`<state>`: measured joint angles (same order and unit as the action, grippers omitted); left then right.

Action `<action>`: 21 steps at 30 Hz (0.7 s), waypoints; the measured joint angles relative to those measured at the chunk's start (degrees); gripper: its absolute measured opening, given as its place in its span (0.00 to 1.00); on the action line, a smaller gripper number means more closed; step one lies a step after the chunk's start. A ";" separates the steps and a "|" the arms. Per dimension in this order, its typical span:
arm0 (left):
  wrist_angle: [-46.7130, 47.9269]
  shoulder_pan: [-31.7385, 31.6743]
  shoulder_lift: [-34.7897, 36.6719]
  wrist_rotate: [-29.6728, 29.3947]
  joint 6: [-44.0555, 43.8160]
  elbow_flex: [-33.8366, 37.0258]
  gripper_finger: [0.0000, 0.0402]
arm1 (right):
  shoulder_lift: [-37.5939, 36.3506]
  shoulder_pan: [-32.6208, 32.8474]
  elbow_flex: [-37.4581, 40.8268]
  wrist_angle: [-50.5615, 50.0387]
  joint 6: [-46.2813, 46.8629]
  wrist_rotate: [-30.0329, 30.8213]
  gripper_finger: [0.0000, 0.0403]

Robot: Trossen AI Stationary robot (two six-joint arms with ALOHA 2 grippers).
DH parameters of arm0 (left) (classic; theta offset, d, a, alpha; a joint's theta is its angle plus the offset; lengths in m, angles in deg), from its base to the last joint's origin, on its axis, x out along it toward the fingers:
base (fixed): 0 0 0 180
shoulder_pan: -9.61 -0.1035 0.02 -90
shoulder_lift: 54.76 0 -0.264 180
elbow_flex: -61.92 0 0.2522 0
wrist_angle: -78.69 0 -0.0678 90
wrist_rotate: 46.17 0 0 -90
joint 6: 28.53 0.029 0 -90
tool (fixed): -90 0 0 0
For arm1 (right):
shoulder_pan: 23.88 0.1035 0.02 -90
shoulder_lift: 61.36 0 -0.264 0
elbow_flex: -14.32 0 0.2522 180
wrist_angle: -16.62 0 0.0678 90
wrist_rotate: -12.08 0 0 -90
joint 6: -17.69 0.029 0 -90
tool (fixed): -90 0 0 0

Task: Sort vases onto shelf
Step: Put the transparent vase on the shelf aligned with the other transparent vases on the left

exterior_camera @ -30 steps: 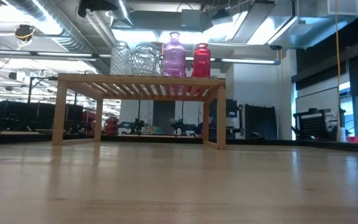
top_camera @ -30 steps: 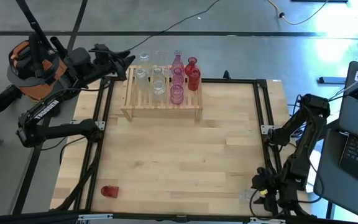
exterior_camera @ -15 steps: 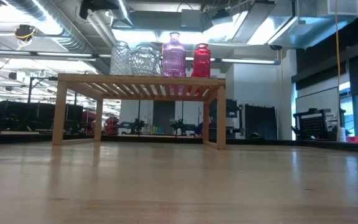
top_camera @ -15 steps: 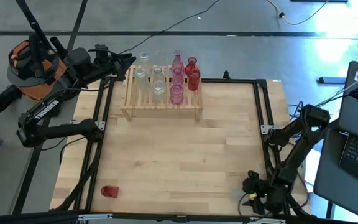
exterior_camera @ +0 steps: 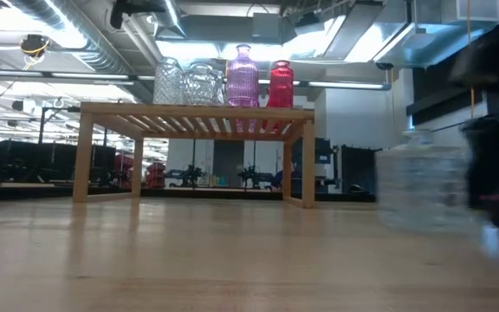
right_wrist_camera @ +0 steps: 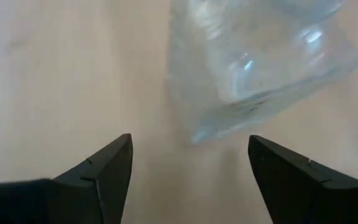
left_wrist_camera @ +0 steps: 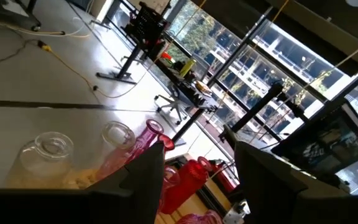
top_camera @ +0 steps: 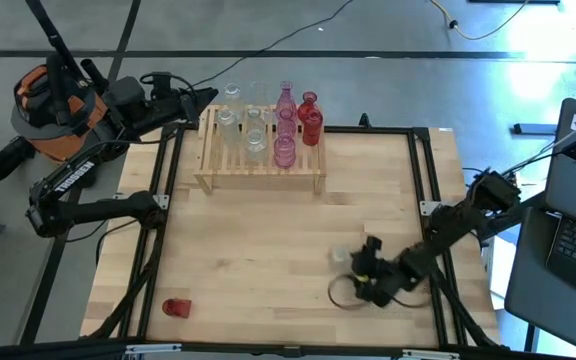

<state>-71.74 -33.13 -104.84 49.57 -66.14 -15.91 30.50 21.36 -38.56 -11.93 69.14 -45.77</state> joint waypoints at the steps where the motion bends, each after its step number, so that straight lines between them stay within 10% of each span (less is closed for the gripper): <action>1: 0.02 0.01 0.00 0.03 0.00 0.00 0.47 | 0.00 -1.62 0.00 -0.02 -1.68 0.70 0.69; 21: 0.08 0.02 0.00 23.21 -2.76 0.00 0.47 | -0.04 -21.04 -0.03 4.59 -27.96 -0.46 0.69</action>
<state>-71.66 -33.11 -104.84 72.78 -68.90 -15.91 30.45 0.32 -38.60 -7.34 41.18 -46.23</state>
